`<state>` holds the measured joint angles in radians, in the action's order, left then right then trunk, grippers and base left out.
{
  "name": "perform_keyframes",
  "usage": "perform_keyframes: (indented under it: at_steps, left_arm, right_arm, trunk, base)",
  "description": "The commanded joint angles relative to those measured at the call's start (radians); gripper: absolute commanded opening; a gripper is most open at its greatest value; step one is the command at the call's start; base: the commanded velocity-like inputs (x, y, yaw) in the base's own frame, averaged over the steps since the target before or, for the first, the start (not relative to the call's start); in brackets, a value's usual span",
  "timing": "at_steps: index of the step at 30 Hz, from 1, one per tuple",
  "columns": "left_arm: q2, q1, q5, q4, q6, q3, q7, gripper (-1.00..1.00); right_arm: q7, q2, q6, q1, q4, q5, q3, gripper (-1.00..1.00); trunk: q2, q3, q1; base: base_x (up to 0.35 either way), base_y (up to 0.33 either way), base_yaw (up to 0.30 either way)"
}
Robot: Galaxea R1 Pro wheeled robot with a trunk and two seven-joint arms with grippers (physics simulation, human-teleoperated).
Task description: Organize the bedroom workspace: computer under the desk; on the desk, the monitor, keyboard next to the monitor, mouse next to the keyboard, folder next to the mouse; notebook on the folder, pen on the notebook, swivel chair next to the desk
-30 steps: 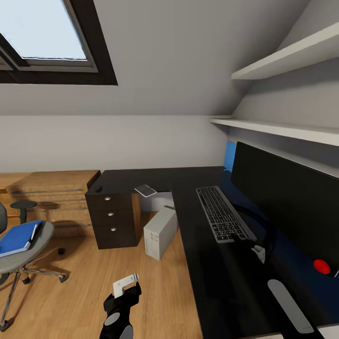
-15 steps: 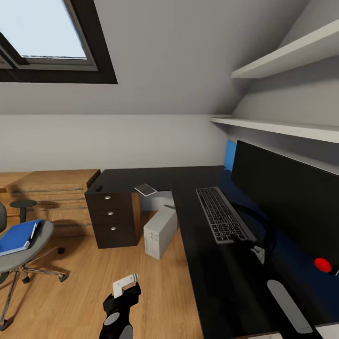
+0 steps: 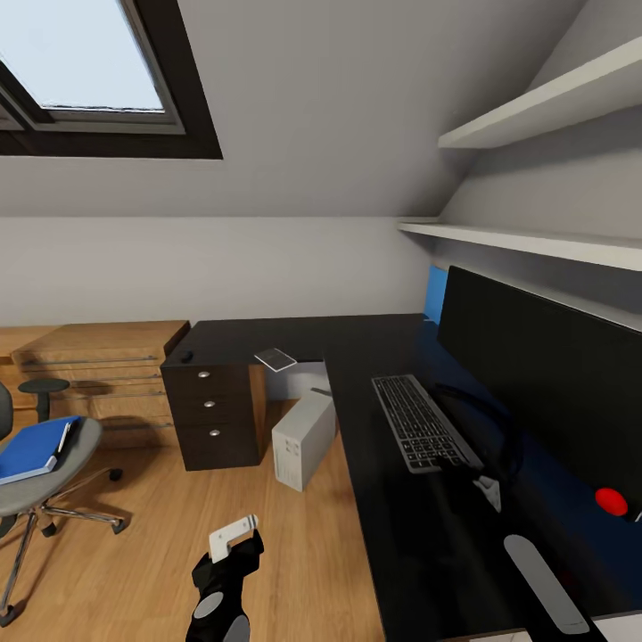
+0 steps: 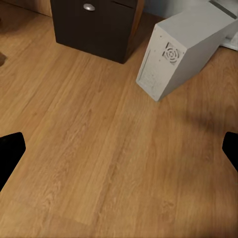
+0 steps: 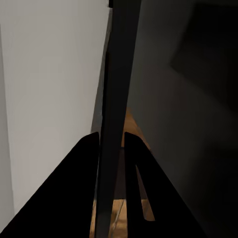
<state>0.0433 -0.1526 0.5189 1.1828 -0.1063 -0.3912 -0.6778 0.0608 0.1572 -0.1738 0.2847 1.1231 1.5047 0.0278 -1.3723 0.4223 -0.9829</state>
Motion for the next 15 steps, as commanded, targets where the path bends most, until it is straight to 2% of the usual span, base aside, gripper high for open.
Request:
perform_keyframes:
  at_steps: [1, 15]
  left_arm:
    - [0.0, -0.001, 0.003, 0.001, -0.004, -0.002, -0.006, 1.0]
    - [0.001, -0.001, 0.003, 0.001, -0.004, -0.003, -0.006, 1.0]
  right_arm:
    - [-0.01, 0.001, -0.001, 0.001, 0.0, 0.01, 0.001, -1.0]
    - [-0.029, 0.001, -0.001, 0.001, 0.0, 0.011, 0.002, -1.0]
  trunk:
    - [-0.001, 0.001, 0.0]
    - [-0.001, 0.001, 0.0]
  base:
    - [0.0, 0.0, 0.0]
    - [-0.001, 0.002, 0.0]
